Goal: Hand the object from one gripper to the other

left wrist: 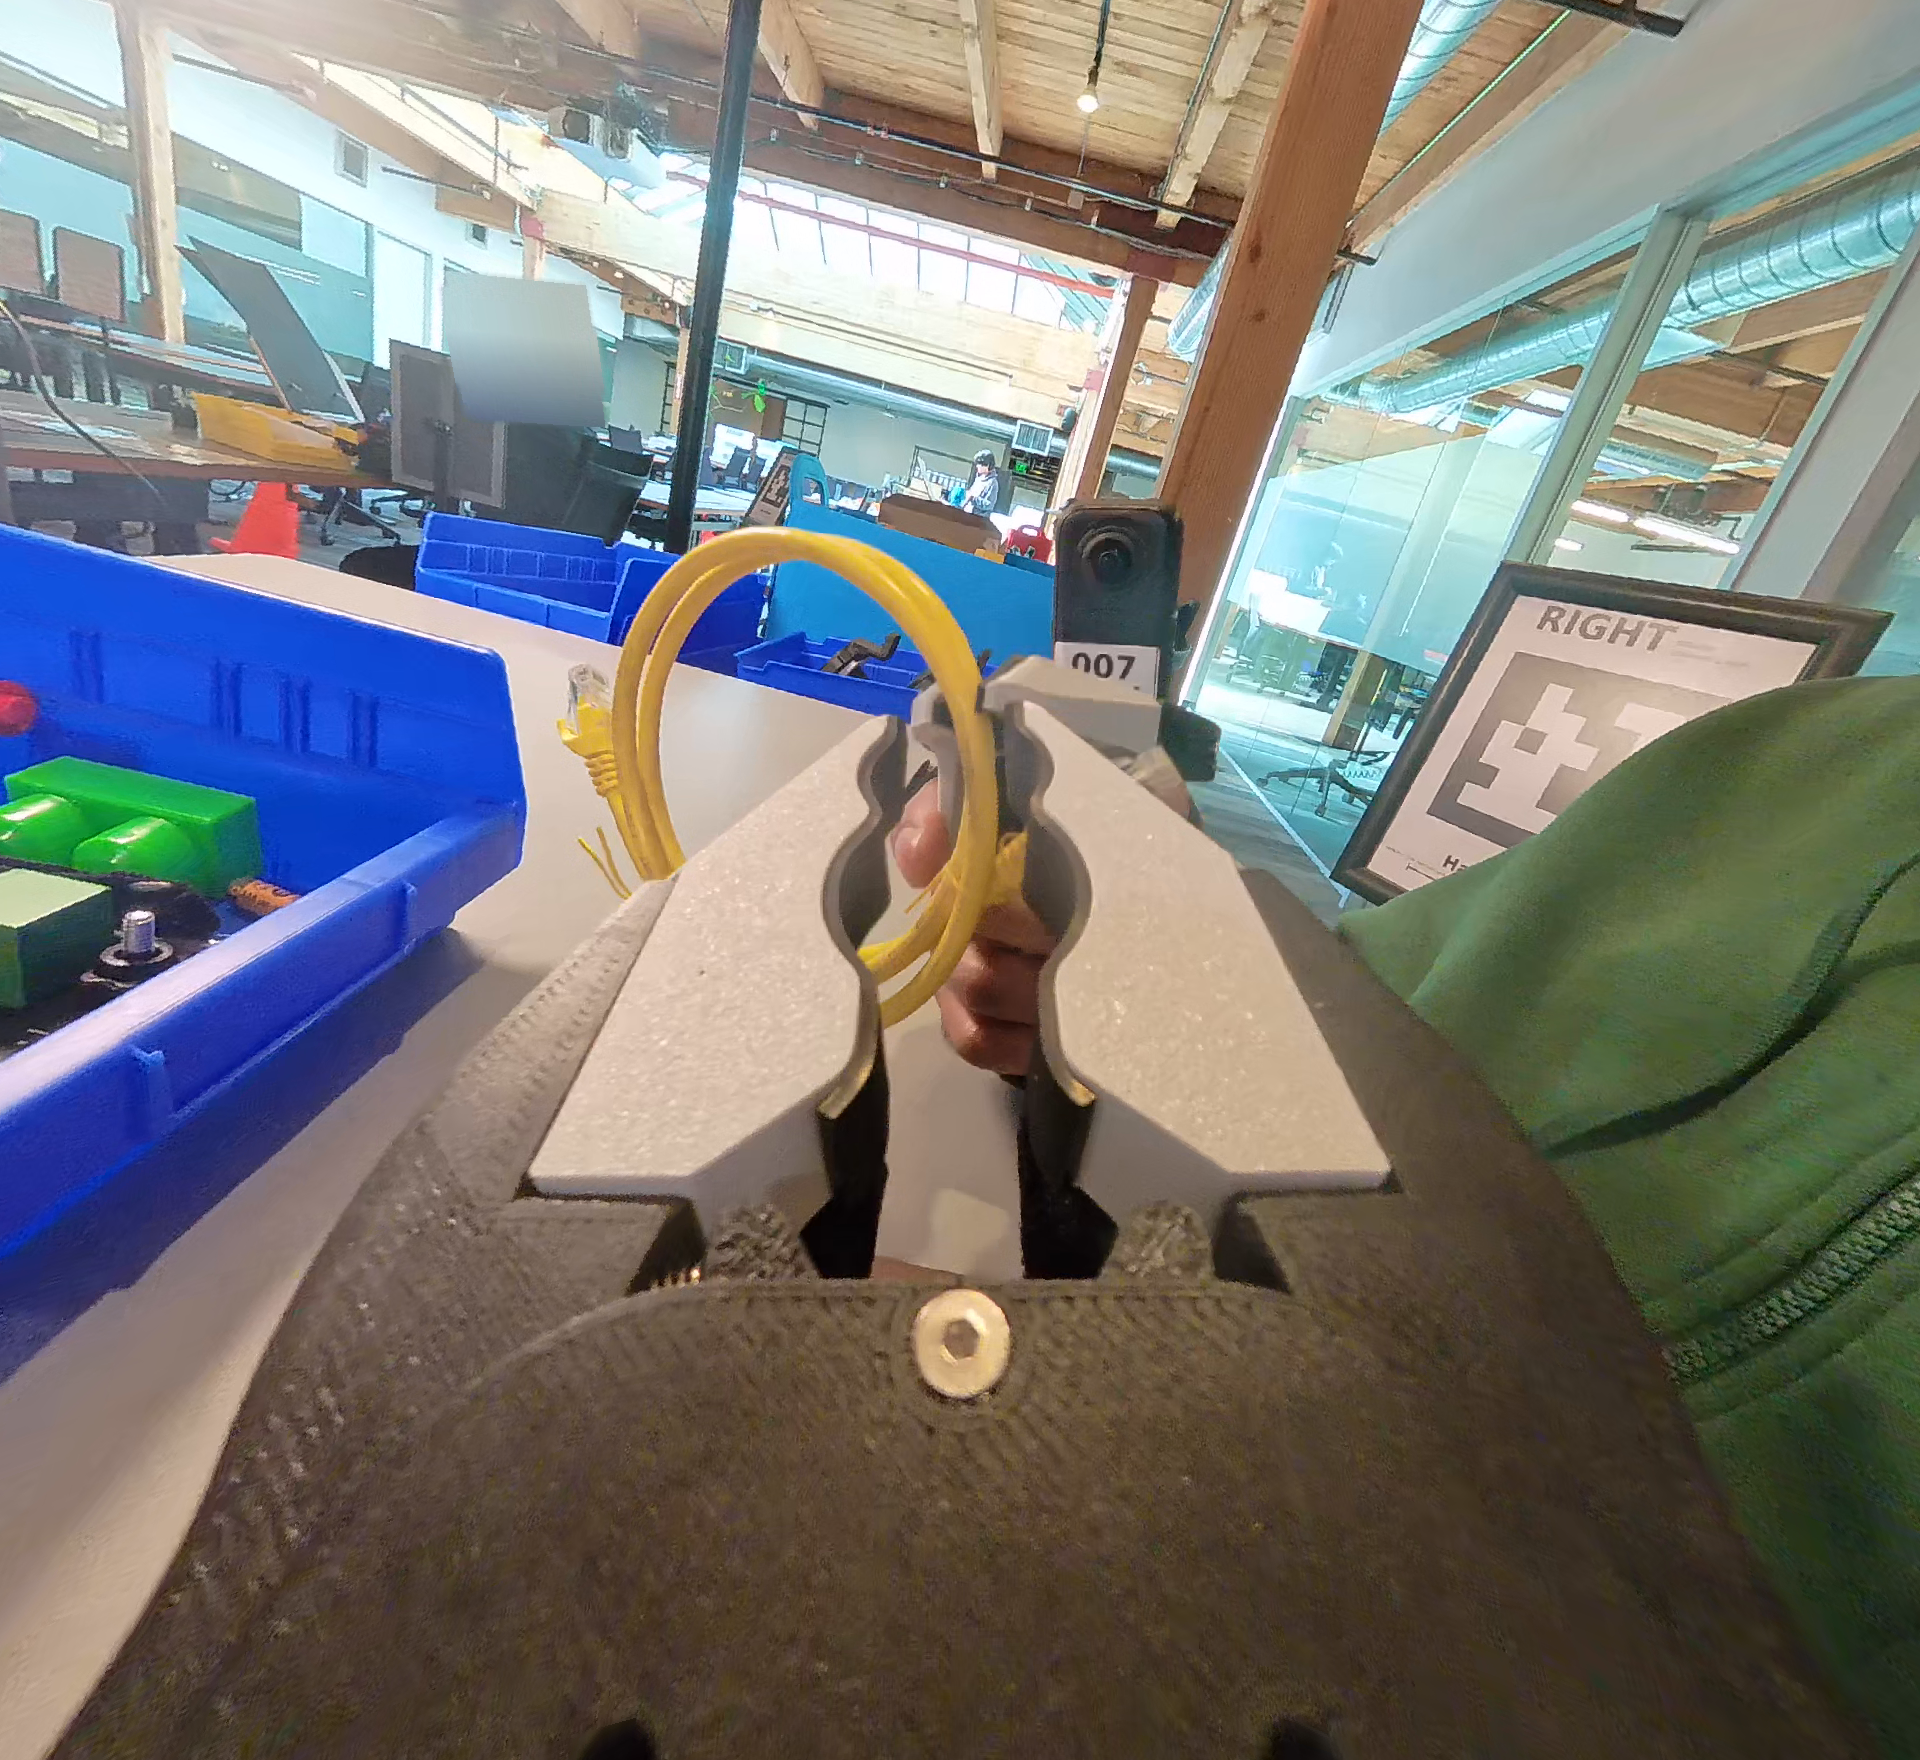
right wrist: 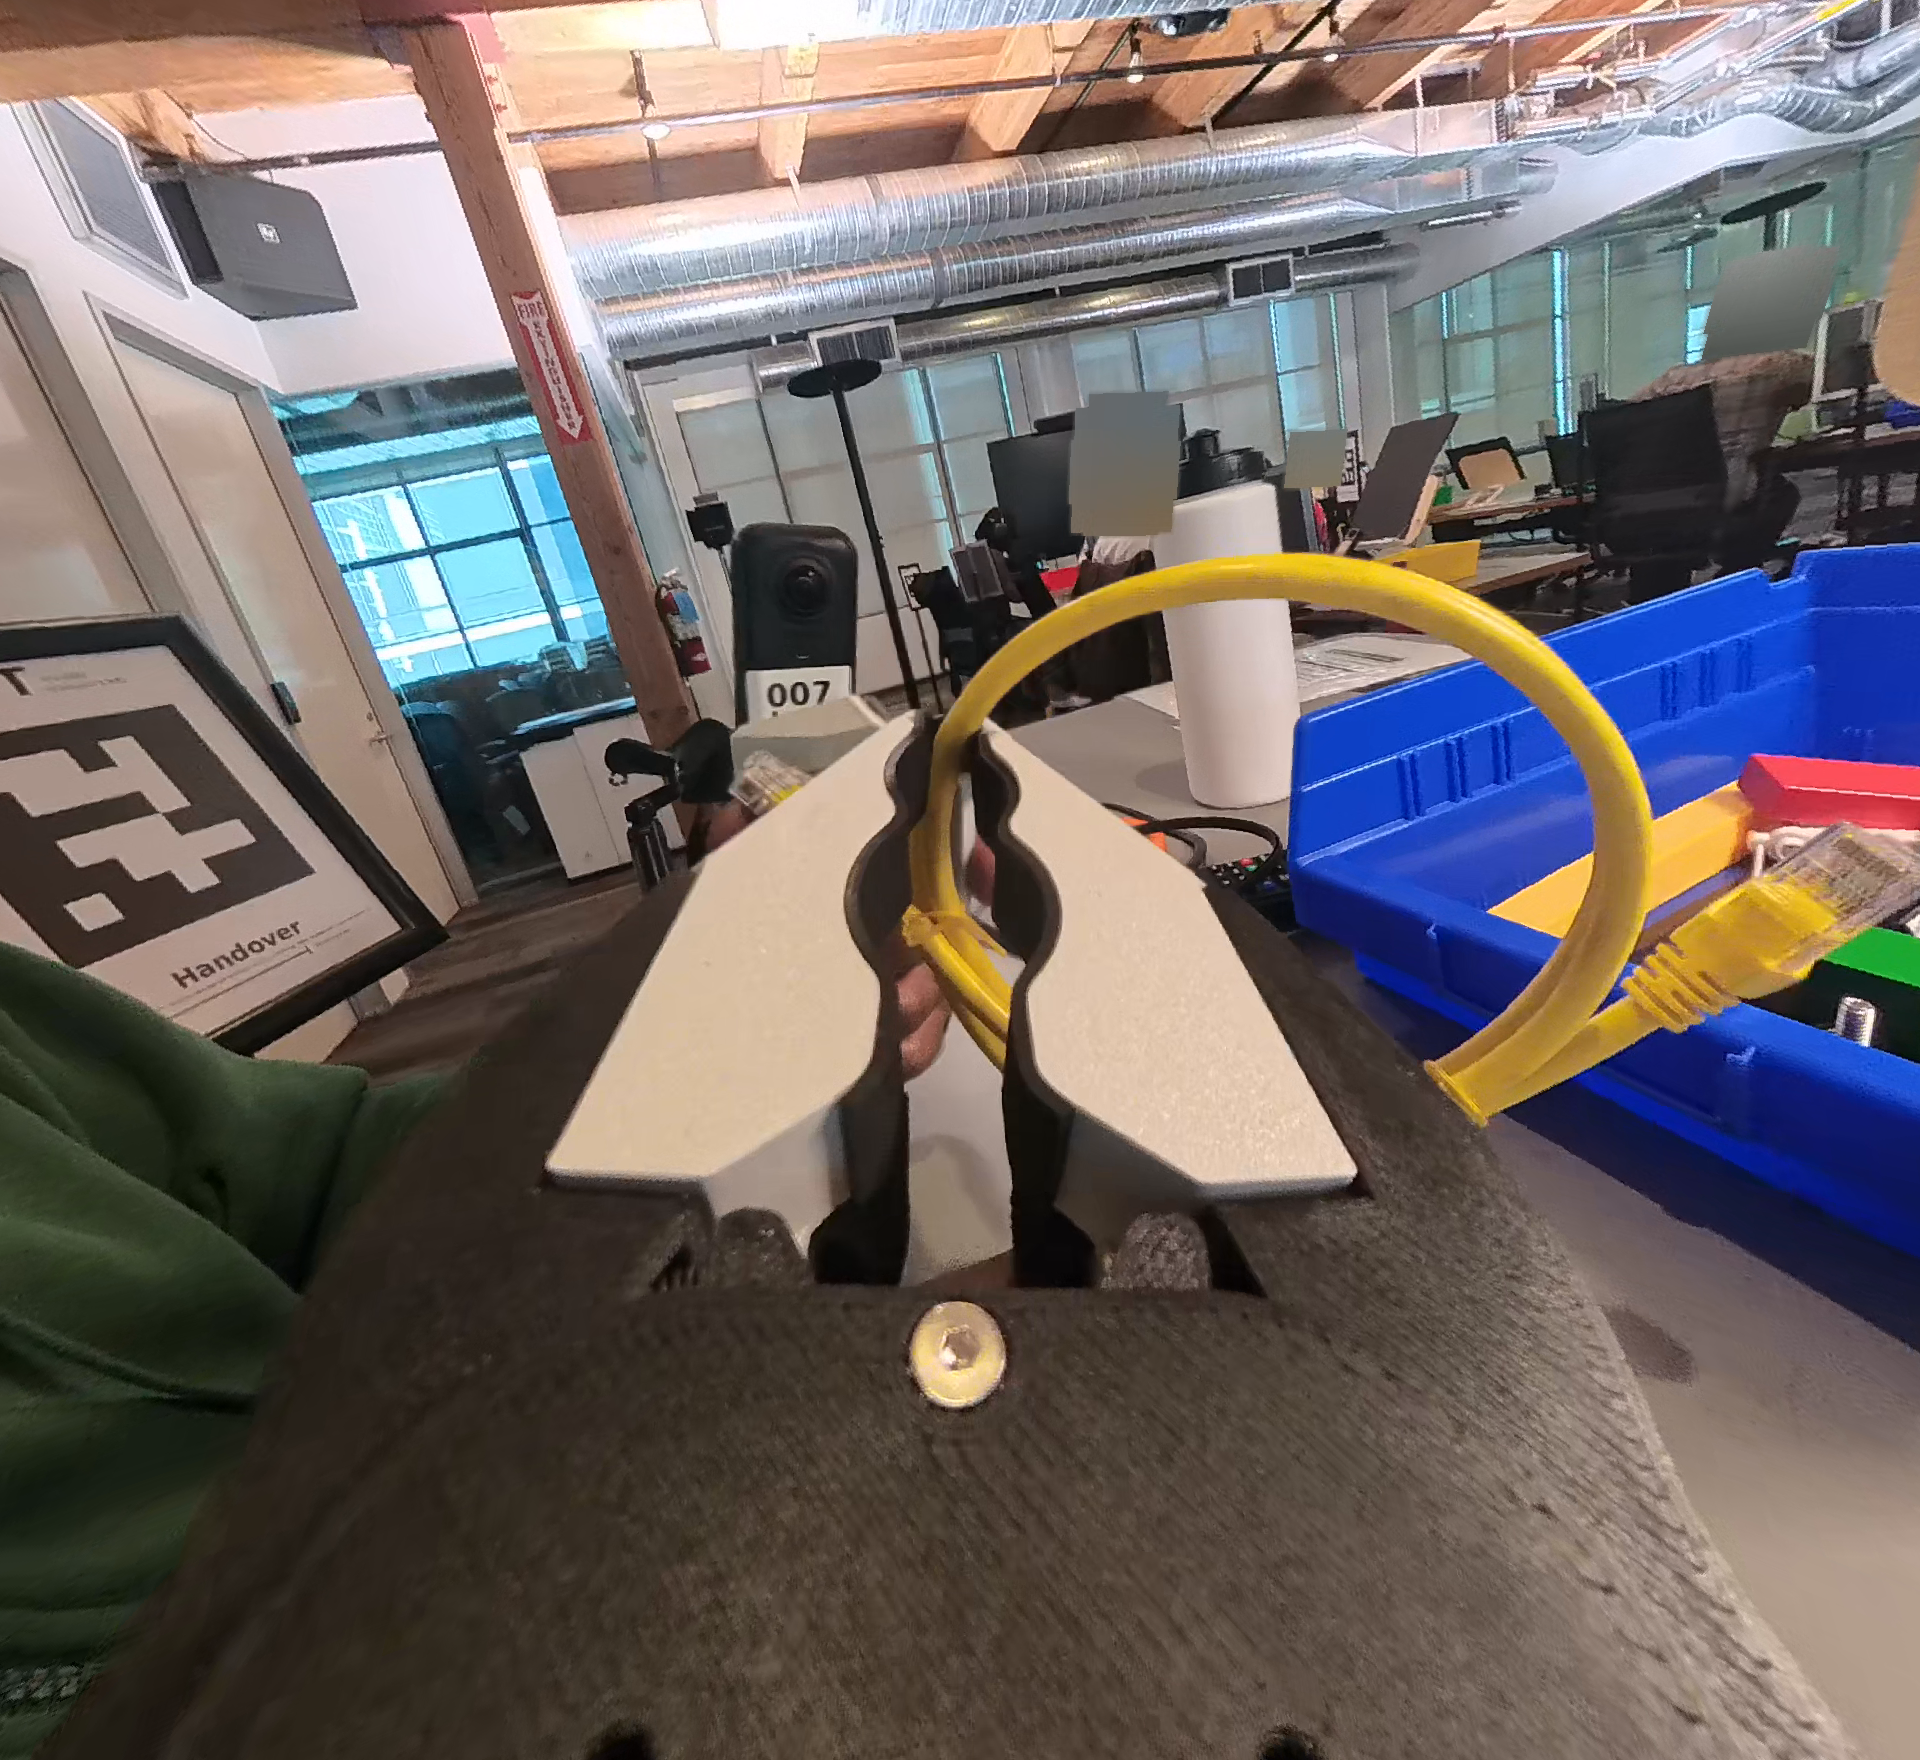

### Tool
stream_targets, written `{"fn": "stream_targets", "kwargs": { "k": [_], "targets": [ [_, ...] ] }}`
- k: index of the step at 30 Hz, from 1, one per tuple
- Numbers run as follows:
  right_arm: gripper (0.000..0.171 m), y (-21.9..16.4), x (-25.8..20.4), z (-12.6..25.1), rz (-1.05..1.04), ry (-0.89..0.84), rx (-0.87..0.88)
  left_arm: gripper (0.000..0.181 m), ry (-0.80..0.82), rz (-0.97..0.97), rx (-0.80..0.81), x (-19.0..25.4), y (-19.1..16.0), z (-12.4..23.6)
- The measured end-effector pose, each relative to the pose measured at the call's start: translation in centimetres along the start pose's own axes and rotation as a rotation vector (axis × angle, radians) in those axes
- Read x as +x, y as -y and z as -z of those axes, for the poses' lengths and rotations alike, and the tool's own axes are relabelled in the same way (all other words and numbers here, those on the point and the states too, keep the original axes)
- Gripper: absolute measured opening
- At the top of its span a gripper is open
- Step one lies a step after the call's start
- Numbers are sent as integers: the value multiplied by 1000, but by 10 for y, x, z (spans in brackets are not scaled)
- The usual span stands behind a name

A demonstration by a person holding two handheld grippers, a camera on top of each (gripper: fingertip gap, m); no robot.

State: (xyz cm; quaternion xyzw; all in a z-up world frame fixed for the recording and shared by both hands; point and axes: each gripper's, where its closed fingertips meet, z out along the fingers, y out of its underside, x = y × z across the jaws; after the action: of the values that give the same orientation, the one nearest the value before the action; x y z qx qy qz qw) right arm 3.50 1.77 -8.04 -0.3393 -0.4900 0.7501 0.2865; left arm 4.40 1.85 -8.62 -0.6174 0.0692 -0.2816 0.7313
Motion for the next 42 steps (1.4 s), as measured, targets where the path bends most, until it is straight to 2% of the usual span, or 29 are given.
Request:
{"fn": "stream_targets", "kwargs": {
  "k": [20,22,31,37,42],
  "targets": [
    [6,-8,-8,-2,-63,70,-43,16,-88,88,-111,11,-21,-6],
    [7,-8,-7,-2,-62,63,-47,9,-99,80,-117,12,-22,-6],
    [13,-2,0,-1,-42,10,-7,7,-20,42,-38,-1,-6,0],
    [18,-7,4,-3,115,-75,-46,6,1,106,121,-11,20,13],
    [28,-18,1,-7,307,-126,-107,6,12,133,147,-15,23,15]
  ]
}}
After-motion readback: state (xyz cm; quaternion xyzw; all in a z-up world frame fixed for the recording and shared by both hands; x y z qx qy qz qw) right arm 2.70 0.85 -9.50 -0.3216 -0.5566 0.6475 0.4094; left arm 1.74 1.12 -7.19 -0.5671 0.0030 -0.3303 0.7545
